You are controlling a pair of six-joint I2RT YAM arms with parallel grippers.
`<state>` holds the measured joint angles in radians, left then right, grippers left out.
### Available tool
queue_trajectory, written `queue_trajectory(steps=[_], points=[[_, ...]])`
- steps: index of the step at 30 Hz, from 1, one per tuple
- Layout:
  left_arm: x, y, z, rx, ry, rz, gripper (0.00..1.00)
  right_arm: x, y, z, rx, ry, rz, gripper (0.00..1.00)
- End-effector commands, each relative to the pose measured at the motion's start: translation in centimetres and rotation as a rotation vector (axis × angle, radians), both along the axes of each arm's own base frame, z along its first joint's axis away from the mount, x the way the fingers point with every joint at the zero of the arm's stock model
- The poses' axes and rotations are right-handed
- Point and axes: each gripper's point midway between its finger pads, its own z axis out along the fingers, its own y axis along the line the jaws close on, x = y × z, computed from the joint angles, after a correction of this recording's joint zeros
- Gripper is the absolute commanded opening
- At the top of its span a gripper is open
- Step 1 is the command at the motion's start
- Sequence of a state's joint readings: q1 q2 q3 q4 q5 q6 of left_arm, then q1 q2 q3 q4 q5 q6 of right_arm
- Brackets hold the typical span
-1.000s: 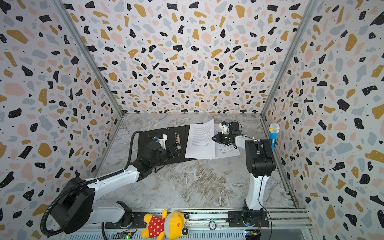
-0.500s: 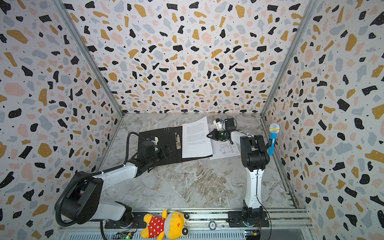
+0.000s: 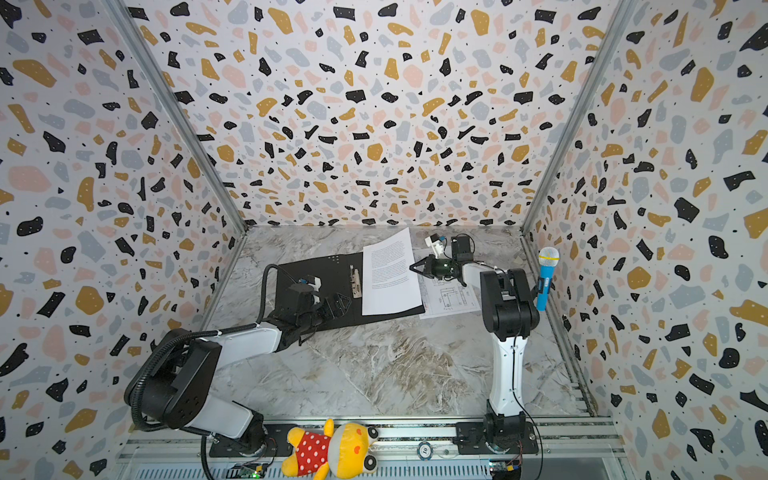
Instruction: Put the files into the folder
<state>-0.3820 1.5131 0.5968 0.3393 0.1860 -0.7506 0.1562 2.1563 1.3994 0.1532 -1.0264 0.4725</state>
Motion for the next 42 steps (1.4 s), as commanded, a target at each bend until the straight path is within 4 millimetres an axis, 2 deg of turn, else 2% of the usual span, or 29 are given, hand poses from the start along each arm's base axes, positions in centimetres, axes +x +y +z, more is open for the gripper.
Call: queue_trajectory(steps=[1, 4, 8, 11, 28, 35, 42], points=[[0.2, -0.2, 0.2, -0.017, -0.031, -0.012, 1.0, -0.5, 0.1, 4.2, 0.085, -0.036, 0.021, 0.0], [0.3, -0.4, 0.1, -0.031, -0.029, -0.014, 1.0, -0.2, 0.2, 4.5, 0.132, 0.023, 0.013, 0.0], [0.2, -0.2, 0.0, -0.026, -0.03, -0.011, 1.0, -0.5, 0.7, 6.0, 0.177, -0.023, 0.038, 0.0], [0.3, -0.3, 0.0, -0.028, -0.032, -0.012, 1.0, -0.7, 0.7, 6.3, 0.19, -0.012, 0.051, 0.0], [0.0, -0.6, -0.7, -0.062, -0.017, -0.014, 1.0, 0.2, 0.1, 4.7, 0.365, 0.275, -0.085, 0.0], [-0.1, -0.5, -0.8, -0.063, -0.018, -0.013, 1.0, 0.0, 0.5, 3.6, 0.399, 0.333, -0.141, 0.0], [-0.1, -0.5, -0.9, -0.062, -0.017, -0.013, 1.0, 0.2, 0.6, 3.3, 0.381, 0.324, -0.142, 0.0]])
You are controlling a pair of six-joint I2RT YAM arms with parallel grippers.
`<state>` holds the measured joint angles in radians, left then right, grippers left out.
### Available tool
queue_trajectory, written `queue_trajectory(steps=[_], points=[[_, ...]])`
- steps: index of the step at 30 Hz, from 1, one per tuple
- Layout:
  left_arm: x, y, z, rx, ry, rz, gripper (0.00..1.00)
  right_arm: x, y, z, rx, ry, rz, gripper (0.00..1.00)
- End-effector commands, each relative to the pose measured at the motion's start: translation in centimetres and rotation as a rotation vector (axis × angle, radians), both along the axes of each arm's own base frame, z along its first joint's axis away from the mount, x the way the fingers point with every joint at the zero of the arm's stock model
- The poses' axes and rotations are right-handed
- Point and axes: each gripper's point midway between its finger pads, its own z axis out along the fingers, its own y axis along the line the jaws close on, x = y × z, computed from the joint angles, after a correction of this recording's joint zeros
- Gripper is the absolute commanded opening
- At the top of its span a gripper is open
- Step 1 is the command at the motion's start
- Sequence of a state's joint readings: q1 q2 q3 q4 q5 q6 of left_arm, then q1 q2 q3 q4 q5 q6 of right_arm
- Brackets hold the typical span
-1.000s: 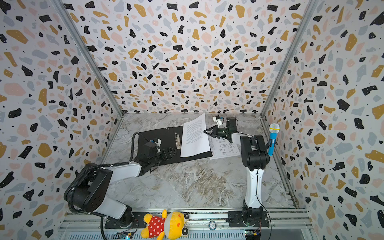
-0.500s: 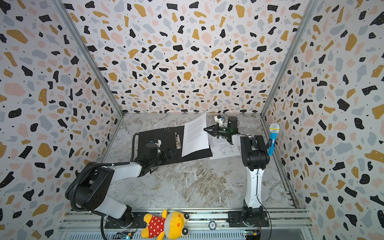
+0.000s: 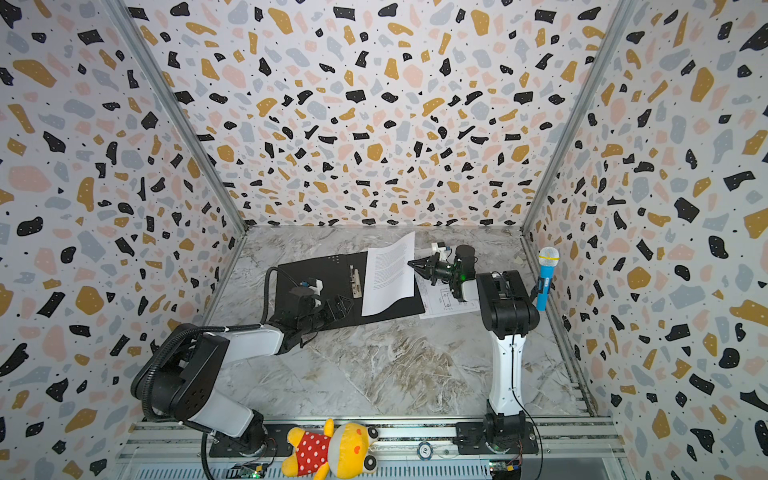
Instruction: Put the files into the folder
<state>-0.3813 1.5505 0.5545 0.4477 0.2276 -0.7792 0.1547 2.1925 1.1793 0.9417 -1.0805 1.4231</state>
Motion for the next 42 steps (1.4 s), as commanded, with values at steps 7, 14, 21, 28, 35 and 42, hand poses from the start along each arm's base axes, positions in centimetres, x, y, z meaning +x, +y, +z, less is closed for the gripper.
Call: queue_trajectory(steps=[7, 14, 21, 28, 35, 42], points=[[0.2, -0.1, -0.2, -0.016, -0.01, 0.0, 1.0, -0.3, 0.2, 0.2, -0.009, -0.01, 0.009, 0.0], [0.1, 0.0, -0.8, -0.007, 0.0, -0.005, 1.0, -0.9, 0.7, 1.7, 0.102, 0.01, -0.009, 0.0], [0.1, 0.0, -1.1, -0.005, 0.003, -0.002, 1.0, -0.4, 2.4, 5.6, 0.109, -0.062, 0.024, 0.0], [0.0, -0.1, -1.1, -0.025, -0.002, 0.0, 1.0, -0.5, 3.5, 10.9, 0.122, -0.161, 0.062, 0.0], [-0.2, 0.0, -1.3, -0.031, 0.001, 0.003, 1.0, -0.9, 3.2, 13.0, 0.129, -0.206, 0.069, 0.0], [-0.4, 0.0, -1.4, -0.033, 0.004, 0.003, 1.0, -1.8, 2.3, 6.1, 0.144, -0.076, 0.023, 0.0]])
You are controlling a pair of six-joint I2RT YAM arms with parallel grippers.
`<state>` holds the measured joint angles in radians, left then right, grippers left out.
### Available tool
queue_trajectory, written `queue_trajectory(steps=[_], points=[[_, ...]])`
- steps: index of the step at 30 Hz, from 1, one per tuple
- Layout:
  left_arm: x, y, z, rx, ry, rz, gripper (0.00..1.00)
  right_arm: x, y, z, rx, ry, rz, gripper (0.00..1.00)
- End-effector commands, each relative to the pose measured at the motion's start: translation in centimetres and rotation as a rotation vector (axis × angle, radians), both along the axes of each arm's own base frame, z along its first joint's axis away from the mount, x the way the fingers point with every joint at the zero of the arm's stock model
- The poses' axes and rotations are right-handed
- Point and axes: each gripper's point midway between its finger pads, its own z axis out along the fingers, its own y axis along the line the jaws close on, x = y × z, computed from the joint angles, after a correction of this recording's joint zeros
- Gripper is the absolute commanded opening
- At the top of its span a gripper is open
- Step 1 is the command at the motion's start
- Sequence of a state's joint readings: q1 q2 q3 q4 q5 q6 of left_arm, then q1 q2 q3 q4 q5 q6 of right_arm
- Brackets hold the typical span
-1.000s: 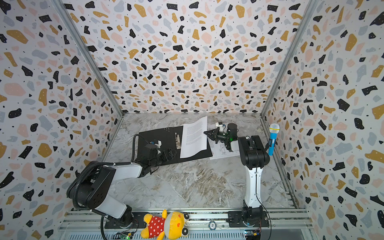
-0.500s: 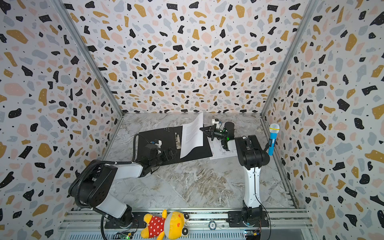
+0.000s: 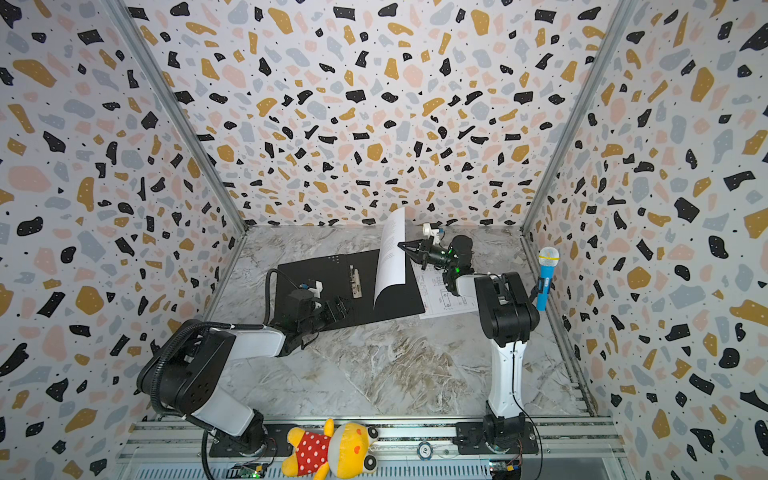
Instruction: Put the files into the folder
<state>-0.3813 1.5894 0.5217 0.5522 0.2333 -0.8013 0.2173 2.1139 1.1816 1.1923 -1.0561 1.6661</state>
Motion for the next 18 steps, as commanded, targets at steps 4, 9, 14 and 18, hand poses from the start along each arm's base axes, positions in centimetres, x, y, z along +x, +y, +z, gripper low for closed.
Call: queue_trajectory(steps=[4, 9, 14, 18], points=[[-0.6, 0.3, -0.9, 0.001, 0.022, -0.002, 1.0, -1.0, -1.9, -6.2, -0.071, 0.084, -0.055, 0.0], [-0.5, 0.2, -1.0, 0.002, 0.024, -0.006, 1.0, -1.7, -3.7, -9.3, -0.188, 0.112, -0.09, 0.0], [-0.5, 0.2, -1.3, 0.004, 0.031, -0.007, 1.0, -2.1, -5.2, -12.1, -0.373, 0.124, -0.092, 0.0], [-0.5, 0.1, -1.5, -0.007, 0.034, -0.005, 1.0, -2.5, -5.5, -13.3, -0.424, 0.127, -0.074, 0.0]])
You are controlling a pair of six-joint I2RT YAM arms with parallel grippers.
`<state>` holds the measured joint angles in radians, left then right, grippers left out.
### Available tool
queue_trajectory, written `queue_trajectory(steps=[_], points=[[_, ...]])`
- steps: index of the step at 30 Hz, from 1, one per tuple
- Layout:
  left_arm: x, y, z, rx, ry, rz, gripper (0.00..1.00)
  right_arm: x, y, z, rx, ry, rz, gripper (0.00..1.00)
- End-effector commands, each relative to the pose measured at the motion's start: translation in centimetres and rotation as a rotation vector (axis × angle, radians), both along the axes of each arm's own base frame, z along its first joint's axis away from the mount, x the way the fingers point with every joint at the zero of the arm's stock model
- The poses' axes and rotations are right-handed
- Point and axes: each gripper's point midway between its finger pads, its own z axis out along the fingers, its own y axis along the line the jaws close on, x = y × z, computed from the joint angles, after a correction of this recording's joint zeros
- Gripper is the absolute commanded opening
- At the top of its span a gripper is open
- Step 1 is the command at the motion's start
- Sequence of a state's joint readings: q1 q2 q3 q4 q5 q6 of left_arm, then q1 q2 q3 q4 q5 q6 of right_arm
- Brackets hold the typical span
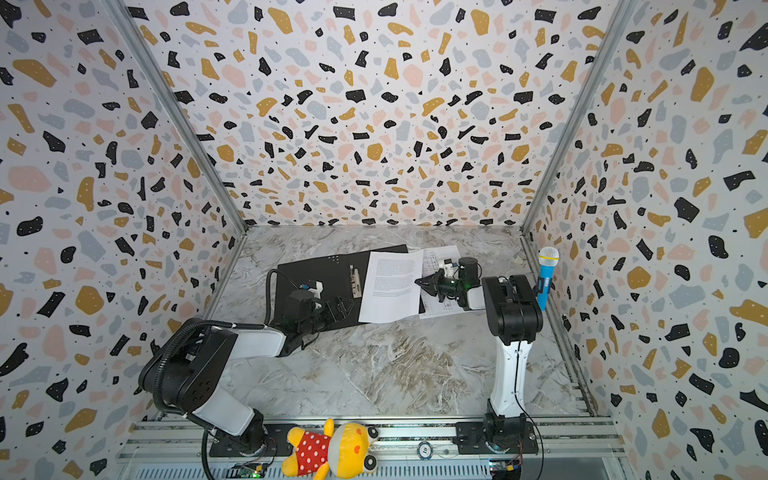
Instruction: Put the files into the folder
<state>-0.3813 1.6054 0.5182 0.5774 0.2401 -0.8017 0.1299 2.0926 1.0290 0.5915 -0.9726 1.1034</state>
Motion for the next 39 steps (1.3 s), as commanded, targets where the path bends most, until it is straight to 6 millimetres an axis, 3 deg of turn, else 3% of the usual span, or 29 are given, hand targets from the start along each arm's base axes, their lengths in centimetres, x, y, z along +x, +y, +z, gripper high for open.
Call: queue_trajectory(steps=[1, 6, 12, 20, 27, 34, 39], points=[[-0.5, 0.1, -1.3, -0.005, 0.037, -0.002, 1.0, -0.7, 0.1, 0.2, -0.083, -0.044, 0.051, 0.0], [-0.5, 0.0, -1.5, -0.014, 0.041, -0.006, 1.0, -1.5, 1.5, -1.2, -0.102, -0.021, 0.083, 0.0], [-0.6, 0.0, -1.6, -0.009, 0.042, -0.01, 1.0, -1.2, 1.8, -1.2, -0.109, -0.024, 0.071, 0.0], [-0.6, -0.1, -1.8, -0.01, 0.044, -0.014, 1.0, 1.3, 1.5, -0.9, -0.226, -0.11, 0.135, 0.0], [-0.7, -0.1, -2.0, -0.011, 0.049, -0.018, 1.0, 3.4, 3.0, -0.1, -0.264, -0.216, 0.272, 0.0], [-0.6, -0.2, -2.0, 0.008, 0.047, -0.03, 1.0, 3.3, 2.8, -1.5, -0.347, -0.23, 0.35, 0.0], [-0.3, -0.3, -1.9, 0.026, 0.043, -0.046, 1.0, 3.7, 3.2, -1.2, -0.379, -0.255, 0.36, 0.0]])
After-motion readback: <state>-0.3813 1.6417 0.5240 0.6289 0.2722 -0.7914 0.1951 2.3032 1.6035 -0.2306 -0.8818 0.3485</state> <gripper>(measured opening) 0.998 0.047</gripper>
